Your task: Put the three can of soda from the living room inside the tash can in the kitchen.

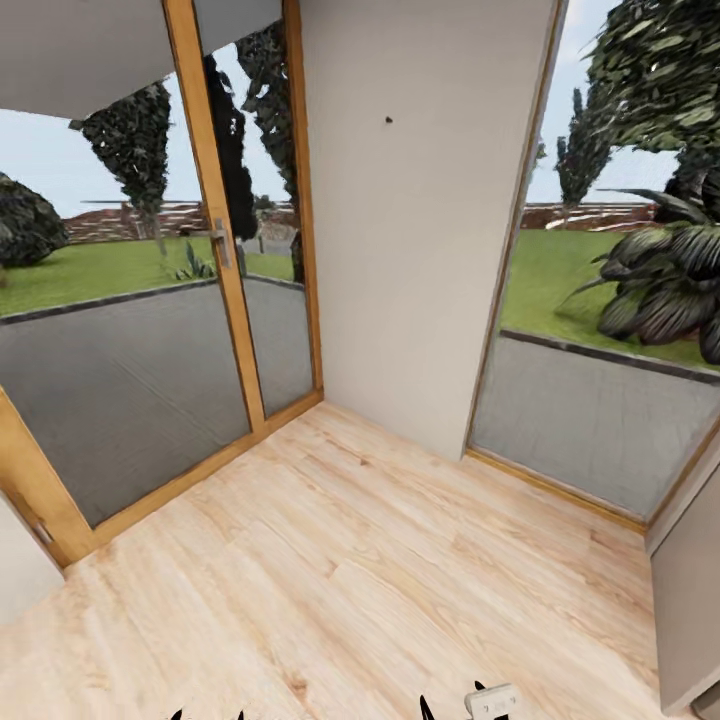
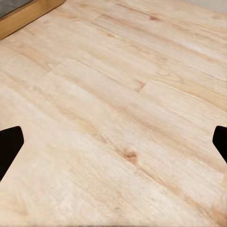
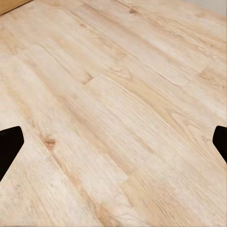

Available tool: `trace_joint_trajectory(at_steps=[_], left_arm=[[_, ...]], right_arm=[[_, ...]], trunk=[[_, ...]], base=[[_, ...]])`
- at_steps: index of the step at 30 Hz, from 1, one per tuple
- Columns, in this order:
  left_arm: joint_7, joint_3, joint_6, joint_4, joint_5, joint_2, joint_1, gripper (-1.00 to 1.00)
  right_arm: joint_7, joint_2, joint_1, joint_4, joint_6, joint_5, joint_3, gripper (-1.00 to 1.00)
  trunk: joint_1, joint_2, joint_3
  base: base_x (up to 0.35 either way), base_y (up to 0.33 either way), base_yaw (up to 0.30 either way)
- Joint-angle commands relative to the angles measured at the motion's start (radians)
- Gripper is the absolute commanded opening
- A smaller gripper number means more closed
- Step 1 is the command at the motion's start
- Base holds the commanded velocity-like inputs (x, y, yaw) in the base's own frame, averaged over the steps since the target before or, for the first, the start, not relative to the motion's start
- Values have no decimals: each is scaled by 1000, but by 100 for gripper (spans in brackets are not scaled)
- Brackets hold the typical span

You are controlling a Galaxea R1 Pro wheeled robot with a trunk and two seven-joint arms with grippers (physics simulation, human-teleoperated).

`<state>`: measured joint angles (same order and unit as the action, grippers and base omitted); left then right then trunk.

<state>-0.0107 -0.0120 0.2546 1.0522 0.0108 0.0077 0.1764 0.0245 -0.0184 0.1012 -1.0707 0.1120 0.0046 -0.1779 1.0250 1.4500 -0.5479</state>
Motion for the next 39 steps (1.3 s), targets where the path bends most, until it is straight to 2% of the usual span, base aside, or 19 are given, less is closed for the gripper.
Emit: trace_joint_trajectory(at_steps=[1,39], left_arm=[[0,0,0,0,0,0,0,100],[0,0,0,0,0,0,0,100]], right_arm=[[0,0,0,1,0,0,0,100],[0,0,0,6,0,0,-4,100]], trunk=[[0,0,-1],[0,0,-27]], base=[[0,0,218],[-8,2,218]])
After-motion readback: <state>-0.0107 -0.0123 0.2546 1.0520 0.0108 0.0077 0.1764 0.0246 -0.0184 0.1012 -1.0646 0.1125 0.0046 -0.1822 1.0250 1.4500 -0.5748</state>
